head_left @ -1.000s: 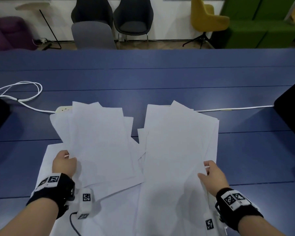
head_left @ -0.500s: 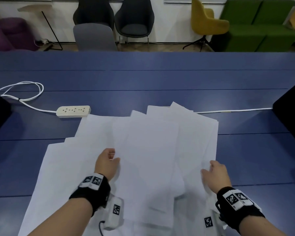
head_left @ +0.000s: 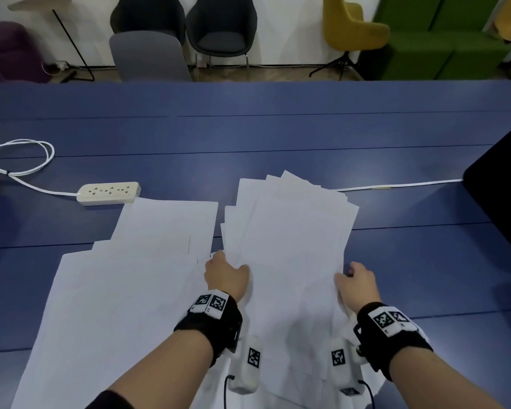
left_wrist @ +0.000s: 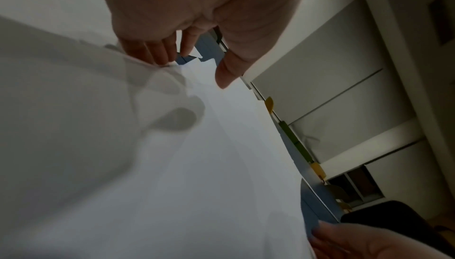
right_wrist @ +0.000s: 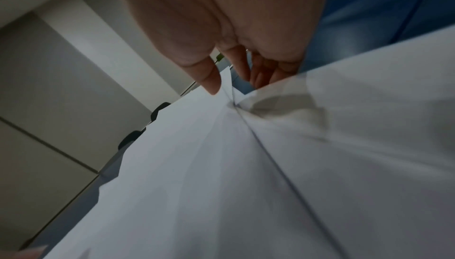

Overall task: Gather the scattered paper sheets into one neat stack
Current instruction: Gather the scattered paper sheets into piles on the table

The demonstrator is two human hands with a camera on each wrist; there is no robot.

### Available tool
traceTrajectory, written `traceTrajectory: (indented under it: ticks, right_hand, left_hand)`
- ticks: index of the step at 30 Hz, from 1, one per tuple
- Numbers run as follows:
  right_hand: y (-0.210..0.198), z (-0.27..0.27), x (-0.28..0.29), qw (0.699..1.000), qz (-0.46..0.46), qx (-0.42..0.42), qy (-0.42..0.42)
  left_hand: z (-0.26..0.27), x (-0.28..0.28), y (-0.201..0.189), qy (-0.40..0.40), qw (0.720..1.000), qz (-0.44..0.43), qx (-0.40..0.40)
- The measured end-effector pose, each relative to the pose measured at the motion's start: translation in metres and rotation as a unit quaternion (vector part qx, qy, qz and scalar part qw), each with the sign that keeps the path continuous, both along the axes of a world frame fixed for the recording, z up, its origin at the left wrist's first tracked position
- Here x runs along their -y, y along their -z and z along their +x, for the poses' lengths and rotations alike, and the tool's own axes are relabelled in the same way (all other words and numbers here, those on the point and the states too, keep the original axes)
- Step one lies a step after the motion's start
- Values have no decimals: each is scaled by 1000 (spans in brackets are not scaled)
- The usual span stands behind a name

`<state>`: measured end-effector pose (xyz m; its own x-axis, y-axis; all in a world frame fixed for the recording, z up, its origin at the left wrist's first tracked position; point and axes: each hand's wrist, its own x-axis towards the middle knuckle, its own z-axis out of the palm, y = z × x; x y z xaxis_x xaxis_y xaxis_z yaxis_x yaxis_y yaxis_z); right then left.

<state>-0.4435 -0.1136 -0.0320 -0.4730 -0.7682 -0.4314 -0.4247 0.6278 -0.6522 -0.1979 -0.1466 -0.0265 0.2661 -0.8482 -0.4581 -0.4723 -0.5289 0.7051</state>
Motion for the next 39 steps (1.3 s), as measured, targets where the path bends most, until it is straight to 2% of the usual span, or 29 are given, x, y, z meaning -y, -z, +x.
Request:
traceTrajectory:
  ticks: [2, 6, 9, 10, 12, 14, 19, 21, 25, 30, 32, 34, 37, 39]
  right_hand:
    - [1, 1, 4, 1000, -2, 4, 23]
    - [1, 17, 11, 996, -29, 72, -37]
    - [-2, 14, 12, 994, -52, 86, -52]
    - [-1, 10, 11, 995, -58, 73, -35]
    - [4, 2, 10, 999, -40, 15, 5]
    - [10, 2, 12, 1000, -11, -17, 1]
    - [11, 17, 34, 996, 37, -71, -29]
    - [7, 18, 49, 994, 53, -96, -10]
    - [2, 13, 82, 993, 76, -88, 33]
    - [-1, 14, 110, 998, 62, -11, -23]
    - [1, 8, 116, 999, 37, 14, -17]
    - [5, 4, 119, 1000, 20, -1, -3]
    - [6, 7, 119, 998, 15, 42, -48]
    - [1, 9, 113, 996, -7, 79, -45]
  left_hand:
    - [0, 3, 0, -6, 1000, -8, -2]
    - [-4, 1, -7, 55, 997, -26, -40]
    - [7, 2, -11, 51, 993, -32, -97]
    - [13, 2, -13, 39, 995, -38, -77]
    - [27, 0, -11, 25, 998, -45, 28]
    - [35, -4, -6, 33, 994, -28, 103]
    - [26, 0, -5, 112, 982, -5, 152]
    - [21, 10, -6, 129, 983, -3, 133]
    - [14, 32, -6, 139, 989, -13, 56]
    - [8, 45, -9, 184, 982, -24, -29]
    - [9, 49, -11, 156, 984, -39, -71]
    - [10, 50, -14, 117, 987, -45, -105]
    - [8, 51, -15, 134, 983, -30, -123]
    - [8, 50, -16, 113, 984, -30, -131]
